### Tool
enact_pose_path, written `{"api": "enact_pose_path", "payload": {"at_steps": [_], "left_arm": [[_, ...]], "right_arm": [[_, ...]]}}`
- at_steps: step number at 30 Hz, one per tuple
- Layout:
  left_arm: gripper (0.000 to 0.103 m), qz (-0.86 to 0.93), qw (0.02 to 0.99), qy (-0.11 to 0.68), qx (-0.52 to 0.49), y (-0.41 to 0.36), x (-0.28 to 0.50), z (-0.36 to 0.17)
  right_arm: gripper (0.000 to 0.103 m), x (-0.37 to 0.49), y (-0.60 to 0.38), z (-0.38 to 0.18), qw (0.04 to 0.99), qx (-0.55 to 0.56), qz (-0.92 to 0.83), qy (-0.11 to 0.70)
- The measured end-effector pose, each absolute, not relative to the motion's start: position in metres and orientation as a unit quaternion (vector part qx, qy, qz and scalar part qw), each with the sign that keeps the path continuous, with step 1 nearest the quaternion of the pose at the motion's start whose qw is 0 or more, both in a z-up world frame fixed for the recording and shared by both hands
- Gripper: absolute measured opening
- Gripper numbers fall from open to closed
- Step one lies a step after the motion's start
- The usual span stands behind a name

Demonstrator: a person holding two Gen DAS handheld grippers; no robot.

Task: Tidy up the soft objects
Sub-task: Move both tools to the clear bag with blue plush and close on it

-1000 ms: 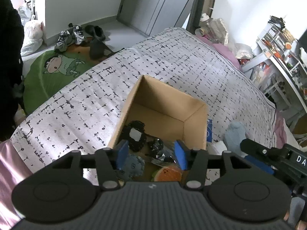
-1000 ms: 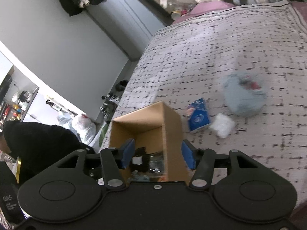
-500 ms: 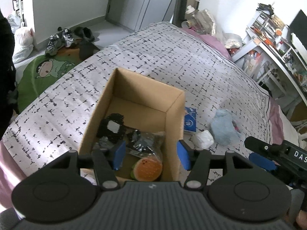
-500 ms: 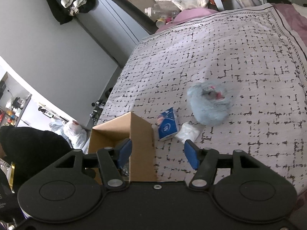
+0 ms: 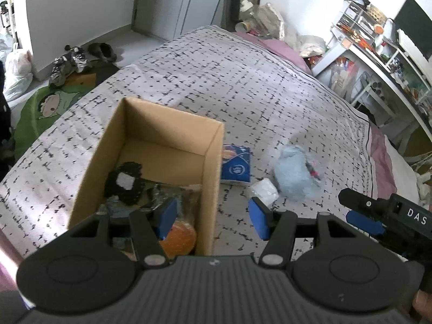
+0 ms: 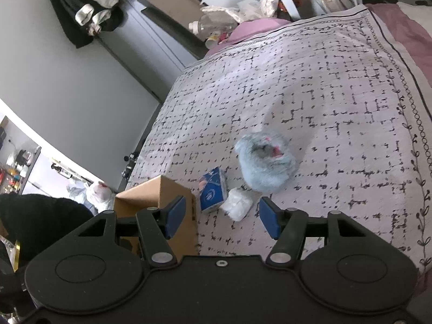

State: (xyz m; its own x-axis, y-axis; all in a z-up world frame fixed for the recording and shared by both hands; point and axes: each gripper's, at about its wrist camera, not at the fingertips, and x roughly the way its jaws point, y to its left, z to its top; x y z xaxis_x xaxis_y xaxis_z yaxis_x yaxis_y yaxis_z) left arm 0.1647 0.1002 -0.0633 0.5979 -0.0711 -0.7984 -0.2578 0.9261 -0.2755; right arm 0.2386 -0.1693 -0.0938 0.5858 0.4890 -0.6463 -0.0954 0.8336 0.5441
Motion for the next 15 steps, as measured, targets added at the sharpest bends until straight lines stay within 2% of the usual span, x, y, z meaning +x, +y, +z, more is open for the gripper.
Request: {"api": "enact_pose_path", "payload": {"at_steps": [6,8,15], "left_arm": [[0.058,0.051,0.875,0.449,-0.176,0.085,0.180,-0.064],[0.058,0.049,0.874,0.450,-0.176,0.079,0.186,-0.064],[0.058,0.039,0.872,0.456,-0.172,0.058,0.208,-0.070]], "right_arm": [[0.058,0.249,-0.186,-0.095,0.861,0.244,0.165,0.415],[0.052,0.253,-0.192,-0.096,0.861,0.248,0.162,0.412],[0.044,0.269,-0.210,-0.115,0.862,0.270,0.150,0.401]]}}
